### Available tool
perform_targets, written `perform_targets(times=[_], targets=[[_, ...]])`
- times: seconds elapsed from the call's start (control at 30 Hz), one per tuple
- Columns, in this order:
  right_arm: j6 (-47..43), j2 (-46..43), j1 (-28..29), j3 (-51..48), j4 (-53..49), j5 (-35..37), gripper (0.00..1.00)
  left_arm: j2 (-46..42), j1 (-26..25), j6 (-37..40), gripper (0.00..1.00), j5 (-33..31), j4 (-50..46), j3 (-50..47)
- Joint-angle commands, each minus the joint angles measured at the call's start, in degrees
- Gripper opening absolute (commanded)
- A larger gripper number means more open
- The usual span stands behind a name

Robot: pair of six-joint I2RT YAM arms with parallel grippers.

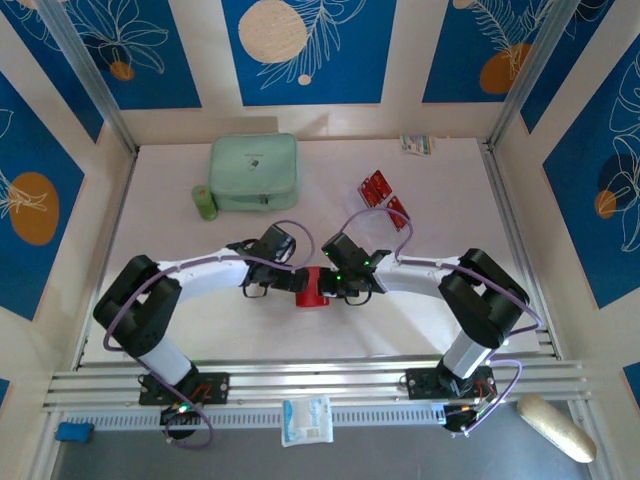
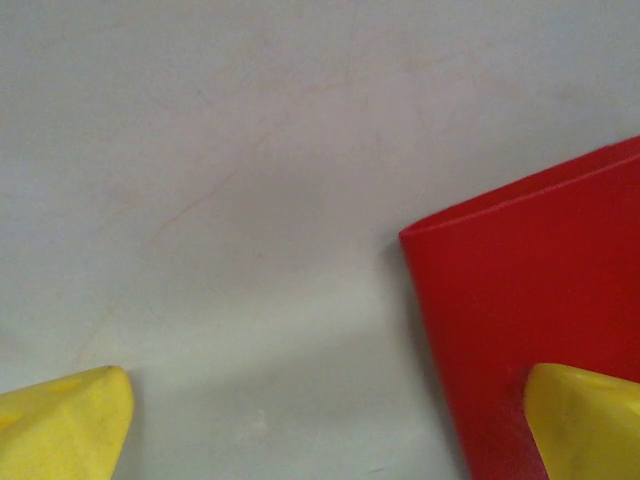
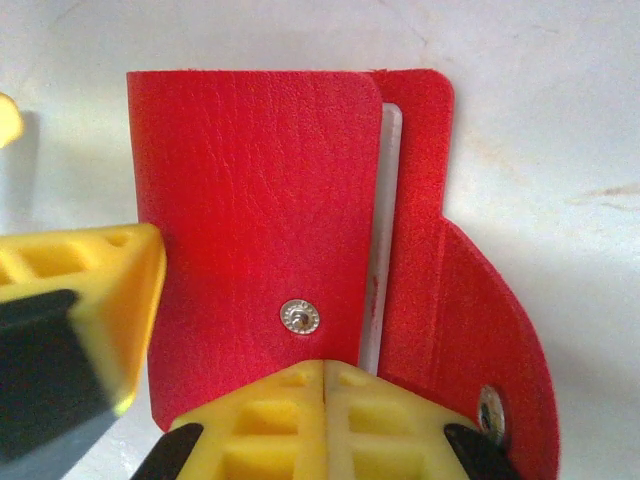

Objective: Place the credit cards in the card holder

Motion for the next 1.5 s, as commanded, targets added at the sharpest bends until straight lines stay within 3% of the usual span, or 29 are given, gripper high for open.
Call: perform_targets(times=[0.0, 0.37, 0.53, 0.63, 1.47], targets=[[0.32, -2.13, -0.49, -0.68, -2.91, -1.42, 0.04, 0.85, -1.11, 0.26, 1.0, -1.68, -0.19, -1.27], [-1.72, -10.71, -5.24, 0.63, -8.76, -1.37, 0.07, 2.28, -2.65, -0.37, 1.0, -6.02, -2.8, -1.29], [-3.18, -10.69, -7.55, 0.58, -10.2, -2.53, 0.34, 2.24, -2.97, -0.37, 1.0, -6.73, -3.01, -1.42], [-4.06, -9.71, -7.85, 1.28, -11.18, -2.82, 0.41, 2.36, -3.05, -0.13, 1.0, -7.09, -3.04, -1.33], [-5.06, -4.2, -7.57, 5.47, -11.4, -4.1, 0.32, 2.67, -3.19, -0.28, 1.0, -7.1, -2.98, -1.63]])
